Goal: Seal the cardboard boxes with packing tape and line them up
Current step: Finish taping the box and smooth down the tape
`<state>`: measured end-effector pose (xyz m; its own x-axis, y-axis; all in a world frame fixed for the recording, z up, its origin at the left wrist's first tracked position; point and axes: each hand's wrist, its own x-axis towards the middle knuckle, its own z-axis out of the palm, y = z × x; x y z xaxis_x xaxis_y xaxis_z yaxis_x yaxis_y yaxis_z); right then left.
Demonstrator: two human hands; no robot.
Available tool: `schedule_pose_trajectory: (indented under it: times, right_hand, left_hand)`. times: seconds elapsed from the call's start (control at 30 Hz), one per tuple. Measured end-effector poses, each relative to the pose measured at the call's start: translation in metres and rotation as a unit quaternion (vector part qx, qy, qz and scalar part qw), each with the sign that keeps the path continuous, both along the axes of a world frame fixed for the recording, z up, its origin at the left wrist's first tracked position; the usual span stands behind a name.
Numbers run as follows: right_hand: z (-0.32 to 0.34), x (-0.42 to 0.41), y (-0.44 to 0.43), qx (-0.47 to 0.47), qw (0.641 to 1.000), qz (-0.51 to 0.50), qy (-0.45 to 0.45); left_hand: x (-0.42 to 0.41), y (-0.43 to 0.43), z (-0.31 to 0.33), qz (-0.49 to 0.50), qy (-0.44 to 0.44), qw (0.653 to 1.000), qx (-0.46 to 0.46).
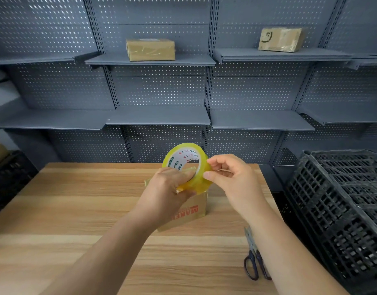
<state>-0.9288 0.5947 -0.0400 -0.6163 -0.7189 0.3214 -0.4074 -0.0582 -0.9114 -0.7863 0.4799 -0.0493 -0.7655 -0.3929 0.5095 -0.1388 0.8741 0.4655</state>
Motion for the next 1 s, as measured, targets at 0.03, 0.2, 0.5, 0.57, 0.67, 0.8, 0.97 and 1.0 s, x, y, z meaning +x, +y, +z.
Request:
schedule_pose_trajectory:
  times: [0.03,0.2,0.5,0.57,0.67,0.8,0.97,1.0]
  right_hand:
    - [0.000,0.001,0.002,-0.002,1.000,0.000,-0.002]
    - [-0.003,0.006,0.010,-0.021,0.999,-0.008,-0.024]
    - [-0.002,0.007,0.015,-0.029,0.999,0.003,0.037]
    - [-0.005,0.008,0.015,-0.018,0.997,0.002,0.073]
    - [-0.004,0.003,0.013,-0.031,0.998,-0.022,0.044]
    - [-0.002,-0.002,0.008,0.011,0.994,-0.051,0.096]
    - [-0.009,0.004,0.001,0.048,0.968,-0.077,0.232]
    - [-0.010,0.005,0.000,0.050,0.964,-0.083,0.249]
  left_hand:
    - [0.001,0.001,0.001,-0.006,0.000,1.000,-0.012]
    - [0.001,0.006,-0.002,-0.010,0.011,0.999,-0.038]
    - [0.000,0.006,-0.002,-0.016,0.011,0.999,-0.048]
    - [0.000,0.004,-0.004,-0.017,0.012,0.999,-0.045]
    - [-0.001,0.005,-0.009,0.006,0.017,1.000,0.000]
    - [-0.001,0.006,-0.014,0.018,0.013,0.999,0.029]
    - [0.001,0.003,-0.019,0.021,0.000,1.000,-0.013]
    - [0.002,0.002,-0.019,0.018,-0.003,0.999,-0.026]
